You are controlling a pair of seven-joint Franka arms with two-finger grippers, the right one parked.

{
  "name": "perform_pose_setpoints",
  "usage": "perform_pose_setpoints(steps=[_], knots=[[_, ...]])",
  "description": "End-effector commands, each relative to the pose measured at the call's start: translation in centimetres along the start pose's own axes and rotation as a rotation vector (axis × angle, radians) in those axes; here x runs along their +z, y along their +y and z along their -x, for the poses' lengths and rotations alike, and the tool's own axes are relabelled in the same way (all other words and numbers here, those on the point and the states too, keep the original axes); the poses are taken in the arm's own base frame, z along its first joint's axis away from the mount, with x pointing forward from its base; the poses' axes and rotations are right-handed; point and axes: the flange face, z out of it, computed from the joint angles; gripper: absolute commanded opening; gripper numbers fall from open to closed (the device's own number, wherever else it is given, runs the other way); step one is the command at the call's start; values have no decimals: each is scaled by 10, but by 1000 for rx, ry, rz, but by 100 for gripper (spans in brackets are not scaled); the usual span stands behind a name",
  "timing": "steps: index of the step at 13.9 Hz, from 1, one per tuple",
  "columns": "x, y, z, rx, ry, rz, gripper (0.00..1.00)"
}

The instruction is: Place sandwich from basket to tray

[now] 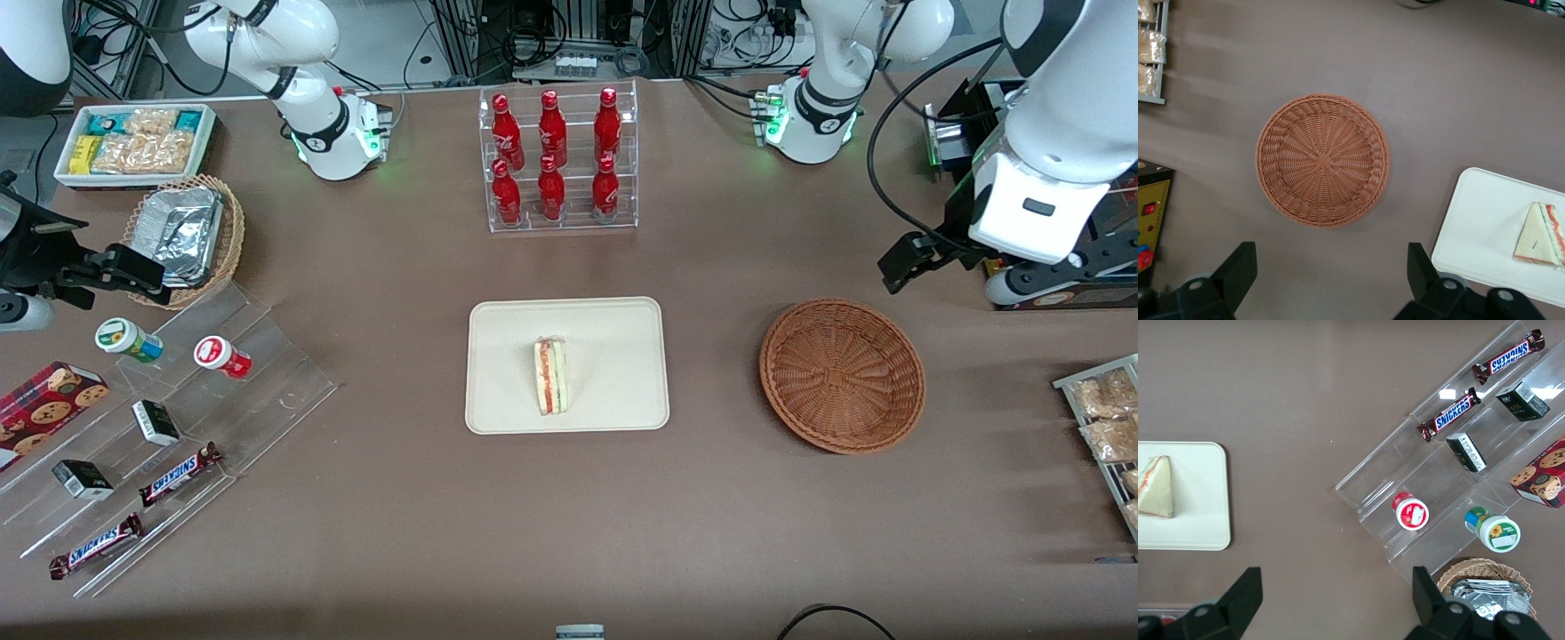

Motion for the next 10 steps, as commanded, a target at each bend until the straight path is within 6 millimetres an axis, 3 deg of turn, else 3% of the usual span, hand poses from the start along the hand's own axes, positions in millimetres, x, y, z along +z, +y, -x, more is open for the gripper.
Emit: perform_pose_setpoints(steps=[1,2,3,4,6,10], knots=[[-11,-38,-10,68,-45,48,99],[-6,-60,-15,84,-89,38,99],[-11,-65,-11,105,-99,53,99],[-16,-84,-12,95,-96,65,99],[-12,-85,-8,124,-111,66,99],[-9,-92,20,125,-109,63,99]])
